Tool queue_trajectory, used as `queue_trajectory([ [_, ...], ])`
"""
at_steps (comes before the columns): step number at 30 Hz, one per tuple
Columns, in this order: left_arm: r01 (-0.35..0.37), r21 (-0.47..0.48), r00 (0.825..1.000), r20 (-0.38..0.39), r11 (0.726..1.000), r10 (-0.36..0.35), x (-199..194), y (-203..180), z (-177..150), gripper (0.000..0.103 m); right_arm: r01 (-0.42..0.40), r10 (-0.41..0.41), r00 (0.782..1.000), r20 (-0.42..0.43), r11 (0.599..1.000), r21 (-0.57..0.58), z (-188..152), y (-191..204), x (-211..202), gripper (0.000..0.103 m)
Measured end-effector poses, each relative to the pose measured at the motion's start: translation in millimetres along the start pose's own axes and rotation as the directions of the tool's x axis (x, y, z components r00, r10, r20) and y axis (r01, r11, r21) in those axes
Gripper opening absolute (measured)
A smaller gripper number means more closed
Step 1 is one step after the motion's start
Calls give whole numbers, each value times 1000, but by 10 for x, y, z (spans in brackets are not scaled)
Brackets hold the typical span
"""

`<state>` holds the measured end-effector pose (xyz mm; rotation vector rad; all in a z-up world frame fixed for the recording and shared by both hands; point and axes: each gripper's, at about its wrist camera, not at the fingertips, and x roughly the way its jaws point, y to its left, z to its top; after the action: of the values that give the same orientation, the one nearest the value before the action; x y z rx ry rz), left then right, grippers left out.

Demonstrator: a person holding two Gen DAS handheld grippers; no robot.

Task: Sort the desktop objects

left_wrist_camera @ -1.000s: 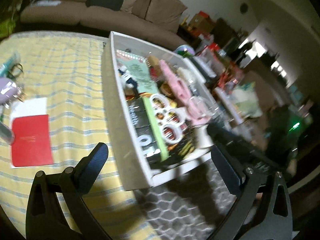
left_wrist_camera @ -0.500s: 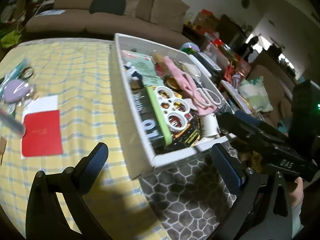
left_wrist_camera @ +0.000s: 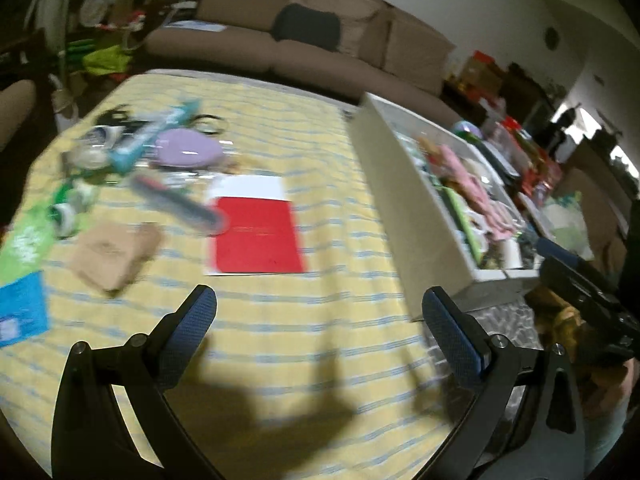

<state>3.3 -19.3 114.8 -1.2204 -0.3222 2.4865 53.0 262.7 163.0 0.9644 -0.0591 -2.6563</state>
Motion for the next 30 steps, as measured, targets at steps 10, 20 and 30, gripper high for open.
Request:
queue_trajectory([
  [10,-236,23,971,39,972,235,-732,1422,-76,103,-179,179,983,-38,984,-1,51,662,354,102],
  [20,-190,-85,980,51,978,194,-627,2113,-120,103,-288,288,952,-99,957,19,61,1207,988,101],
  [30,-172,201,985,50,964,166,-26,1941,245,103,-394,377,905,-197,918,-51,595,1863,1970,66],
])
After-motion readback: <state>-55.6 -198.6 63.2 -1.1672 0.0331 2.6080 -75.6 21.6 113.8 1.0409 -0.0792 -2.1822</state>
